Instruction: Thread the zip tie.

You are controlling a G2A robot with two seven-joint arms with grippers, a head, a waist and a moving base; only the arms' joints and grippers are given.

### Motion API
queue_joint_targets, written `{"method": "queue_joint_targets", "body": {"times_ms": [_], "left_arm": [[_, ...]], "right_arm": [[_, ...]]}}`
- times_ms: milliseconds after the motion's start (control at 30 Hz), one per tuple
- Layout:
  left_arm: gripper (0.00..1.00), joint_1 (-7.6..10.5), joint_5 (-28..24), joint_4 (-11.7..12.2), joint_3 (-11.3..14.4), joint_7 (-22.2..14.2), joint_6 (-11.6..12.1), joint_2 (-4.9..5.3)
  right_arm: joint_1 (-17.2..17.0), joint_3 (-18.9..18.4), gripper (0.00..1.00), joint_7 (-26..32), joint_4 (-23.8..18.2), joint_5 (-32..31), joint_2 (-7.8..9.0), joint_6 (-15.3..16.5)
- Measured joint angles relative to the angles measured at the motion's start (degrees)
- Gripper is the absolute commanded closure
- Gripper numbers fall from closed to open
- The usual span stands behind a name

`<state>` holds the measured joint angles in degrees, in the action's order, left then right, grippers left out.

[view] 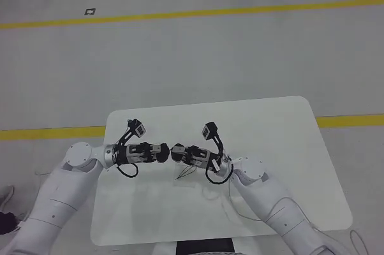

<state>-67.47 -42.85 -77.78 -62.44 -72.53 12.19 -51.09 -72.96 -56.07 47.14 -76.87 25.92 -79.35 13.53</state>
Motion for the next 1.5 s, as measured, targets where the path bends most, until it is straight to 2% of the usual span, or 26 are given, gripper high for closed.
{"method": "queue_joint_targets", "body": {"times_ms": [100,467,867,900,933,967,1000,1500], "left_arm": [[0.87,0.01,0.07,-0.01,0.01,0.07,0.02,-0.03],[1.0,-0.12,0.27,-0.07,0.04,0.13,-0.02,-0.08],[1.0,-0.21,0.51,0.02,0.06,0.22,-0.19,-0.13],[1.0,-0.21,0.5,0.02,0.05,0.2,-0.19,-0.13],[1.0,-0.21,0.48,0.02,0.05,0.16,-0.16,-0.14],[1.0,-0.22,0.46,0.03,0.04,0.14,-0.13,-0.14],[1.0,-0.22,0.44,0.04,0.04,0.13,-0.11,-0.15],[1.0,-0.66,-0.11,0.52,-1.39,-0.65,0.62,0.12]], "right_arm": [[0.03,0.21,1.0,0.01,-0.06,0.04,0.03,-0.04],[0.25,0.94,1.0,0.01,0.13,0.48,0.06,0.15],[0.25,1.12,1.0,-0.3,0.0,0.82,0.22,0.44],[0.25,1.13,0.97,-0.32,0.0,0.87,0.23,0.44],[0.24,1.15,0.77,-0.35,0.0,0.93,0.25,0.43],[0.24,1.15,0.08,-0.38,0.0,0.97,0.26,0.4],[0.23,1.13,0.0,-0.44,0.0,1.0,0.27,0.39],[-2.07,-2.18,0.0,-1.82,-1.86,0.97,1.38,1.16]]}}
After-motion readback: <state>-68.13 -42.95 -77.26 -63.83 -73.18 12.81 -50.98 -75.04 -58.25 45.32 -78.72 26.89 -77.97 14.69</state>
